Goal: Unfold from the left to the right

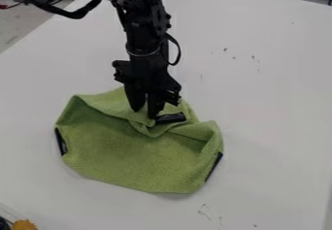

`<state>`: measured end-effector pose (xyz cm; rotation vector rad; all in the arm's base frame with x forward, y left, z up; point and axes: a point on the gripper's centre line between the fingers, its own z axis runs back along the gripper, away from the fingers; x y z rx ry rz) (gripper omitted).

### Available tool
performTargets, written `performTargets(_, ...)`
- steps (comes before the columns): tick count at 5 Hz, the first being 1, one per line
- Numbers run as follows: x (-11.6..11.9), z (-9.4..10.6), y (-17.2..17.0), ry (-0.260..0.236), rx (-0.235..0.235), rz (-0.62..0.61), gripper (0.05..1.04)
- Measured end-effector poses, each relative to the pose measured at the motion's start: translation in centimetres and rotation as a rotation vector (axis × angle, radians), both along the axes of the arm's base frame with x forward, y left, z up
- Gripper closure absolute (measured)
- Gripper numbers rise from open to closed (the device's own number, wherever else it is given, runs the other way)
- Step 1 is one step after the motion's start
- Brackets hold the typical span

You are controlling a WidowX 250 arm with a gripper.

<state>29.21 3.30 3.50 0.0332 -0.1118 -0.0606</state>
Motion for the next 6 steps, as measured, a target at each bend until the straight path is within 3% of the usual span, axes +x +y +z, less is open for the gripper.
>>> performTargets(1, 0.0, -0.4, 0.1, 0.009, -0.007, -0.004, 0.942)
performTargets(2, 0.2, -0.5, 0.4, -0.017, -0.018, -0.003, 1.027)
performTargets(3, 0.0, -0.5, 0.5, -0.003, -0.013, 0.003, 1.032)
performTargets(4, 0.3, 1.1, 0.7, 0.024, 0.019, -0.003, 1.032)
performTargets(5, 1.7, 3.5, 0.7, -0.021, 0.031, -0.016, 1.032)
performTargets(6, 2.9, 4.6, 0.6, -0.074, 0.012, -0.01, 1.032)
